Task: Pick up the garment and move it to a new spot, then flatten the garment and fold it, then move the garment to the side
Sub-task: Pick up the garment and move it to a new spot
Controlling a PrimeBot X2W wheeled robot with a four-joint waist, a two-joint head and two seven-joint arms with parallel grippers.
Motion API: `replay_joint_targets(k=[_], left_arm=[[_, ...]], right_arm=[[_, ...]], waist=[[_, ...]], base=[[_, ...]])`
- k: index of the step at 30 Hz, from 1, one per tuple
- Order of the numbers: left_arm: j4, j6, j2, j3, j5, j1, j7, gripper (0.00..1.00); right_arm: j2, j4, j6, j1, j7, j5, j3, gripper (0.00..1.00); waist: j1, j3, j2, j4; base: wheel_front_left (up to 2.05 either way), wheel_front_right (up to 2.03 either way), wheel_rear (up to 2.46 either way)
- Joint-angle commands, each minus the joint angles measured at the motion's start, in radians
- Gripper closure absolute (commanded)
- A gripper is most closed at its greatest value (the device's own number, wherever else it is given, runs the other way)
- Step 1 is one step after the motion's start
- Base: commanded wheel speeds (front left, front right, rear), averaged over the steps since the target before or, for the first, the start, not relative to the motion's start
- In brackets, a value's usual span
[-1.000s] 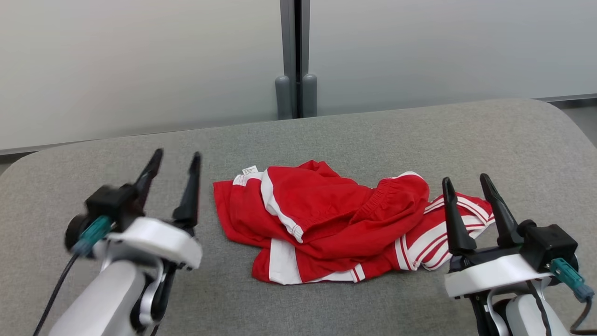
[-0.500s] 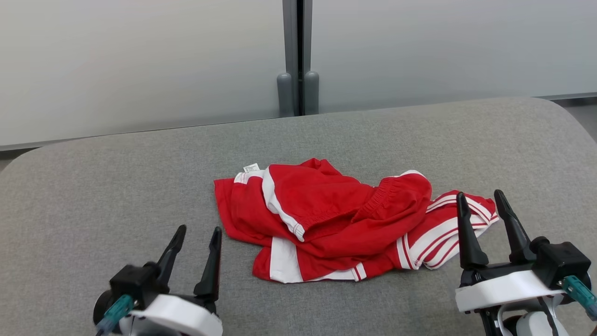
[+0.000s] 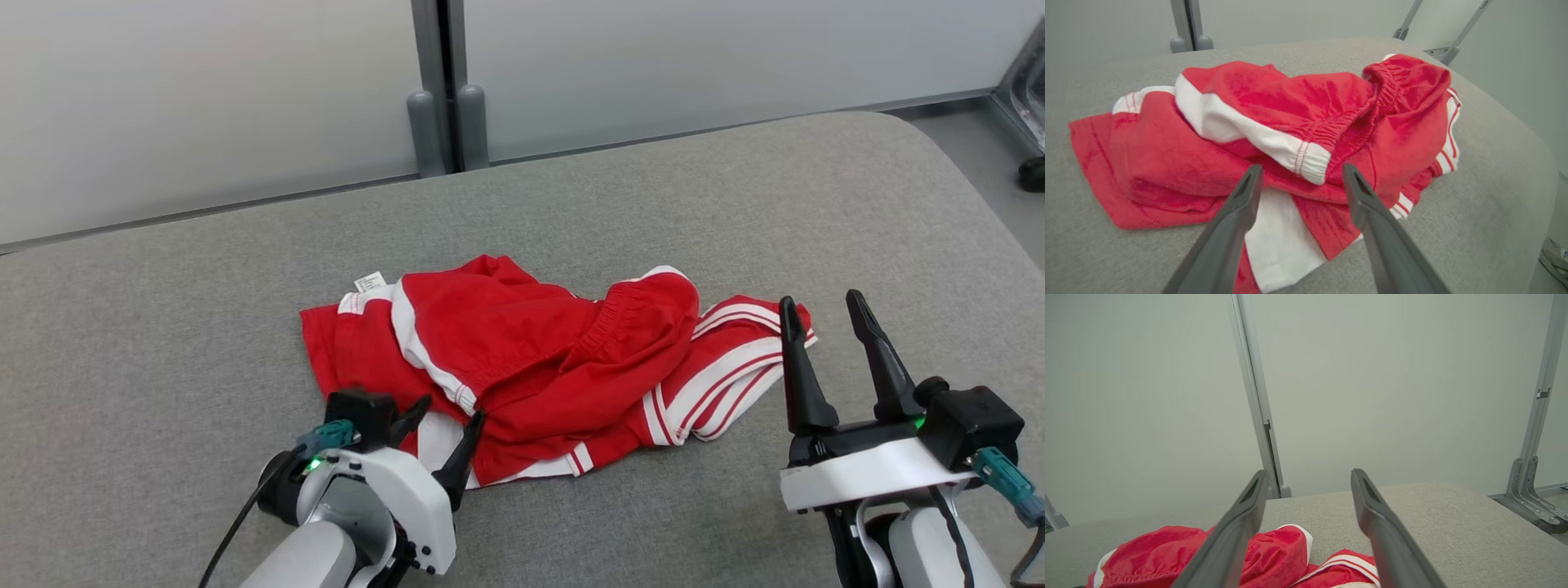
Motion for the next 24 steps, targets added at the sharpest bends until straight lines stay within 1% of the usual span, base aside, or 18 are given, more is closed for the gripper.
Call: replay_joint_targets(k=[1, 3, 4, 6, 8, 9, 10, 11, 13, 19, 22, 24], left_arm=[[0.024, -0.010, -0.005, -0.013, 0.008, -0.038, 0.023, 0.00], [0.052, -0.018, -0.011, -0.027, 0.007, -0.057, 0.049, 0.00], [0.068, -0.013, -0.014, -0.027, 0.006, -0.069, 0.060, 0.00], [0.106, 0.009, -0.012, -0.032, 0.026, -0.099, 0.081, 0.00], [0.132, 0.032, -0.027, -0.022, 0.030, -0.123, 0.076, 0.00], [0.143, 0.040, -0.036, -0.015, 0.027, -0.132, 0.071, 0.17], [0.152, 0.046, -0.040, -0.011, 0.024, -0.138, 0.065, 0.60], [0.157, 0.049, -0.044, -0.005, 0.020, -0.144, 0.060, 1.00], [0.163, 0.042, -0.047, -0.002, 0.013, -0.150, 0.052, 1.00], [0.120, 0.008, -0.054, 0.005, -0.004, -0.147, 0.009, 1.00], [0.091, 0.005, -0.055, 0.017, -0.012, -0.146, -0.009, 1.00], [0.054, 0.011, -0.050, 0.039, -0.025, -0.148, -0.029, 1.00]], right_arm=[[-0.006, 0.000, 0.002, -0.018, -0.005, 0.007, 0.003, 0.00], [-0.006, 0.000, 0.002, -0.029, -0.005, 0.011, 0.007, 0.00], [-0.006, -0.002, 0.002, -0.033, -0.005, 0.013, 0.008, 0.00], [-0.006, -0.004, 0.002, -0.041, -0.005, 0.019, 0.011, 0.00], [-0.006, -0.004, 0.002, -0.047, -0.005, 0.022, 0.014, 0.00], [-0.006, -0.005, 0.002, -0.048, -0.005, 0.024, 0.015, 0.00], [-0.006, -0.005, 0.002, -0.049, -0.005, 0.027, 0.017, 0.00], [-0.006, -0.006, 0.002, -0.049, -0.005, 0.028, 0.018, 0.00], [-0.006, -0.005, 0.002, -0.047, -0.005, 0.030, 0.017, 0.00], [-0.005, 0.004, 0.002, -0.031, -0.005, 0.030, 0.008, 0.00], [-0.006, 0.005, 0.002, -0.030, -0.005, 0.028, 0.008, 0.00], [-0.006, 0.005, 0.002, -0.026, -0.005, 0.027, 0.009, 0.00]], waist=[[0.0000, 0.020, 0.0000, -0.025], [0.0000, 0.029, 0.0000, -0.034], [0.0000, 0.035, 0.0000, -0.038], [0.0000, 0.044, 0.0000, -0.045], [0.0000, 0.050, 0.0000, -0.048], [0.0000, 0.052, 0.0000, -0.050], [0.0000, 0.054, 0.0000, -0.050], [0.0000, 0.055, 0.0000, -0.051], [0.0000, 0.054, 0.0000, -0.049], [0.0000, 0.035, 0.0000, -0.022], [0.0000, 0.028, 0.0000, -0.009], [0.0000, 0.021, 0.0000, 0.006]], base=[[0.00, 0.00, 0.00], [0.00, 0.00, 0.00], [0.00, 0.00, 0.00], [0.00, 0.00, 0.00], [0.00, 0.00, 0.00], [0.00, 0.00, 0.00], [0.00, 0.00, 0.00], [0.00, 0.00, 0.00], [0.00, 0.00, 0.00], [0.00, 0.00, 0.00], [0.00, 0.00, 0.00], [0.00, 0.00, 0.00]])
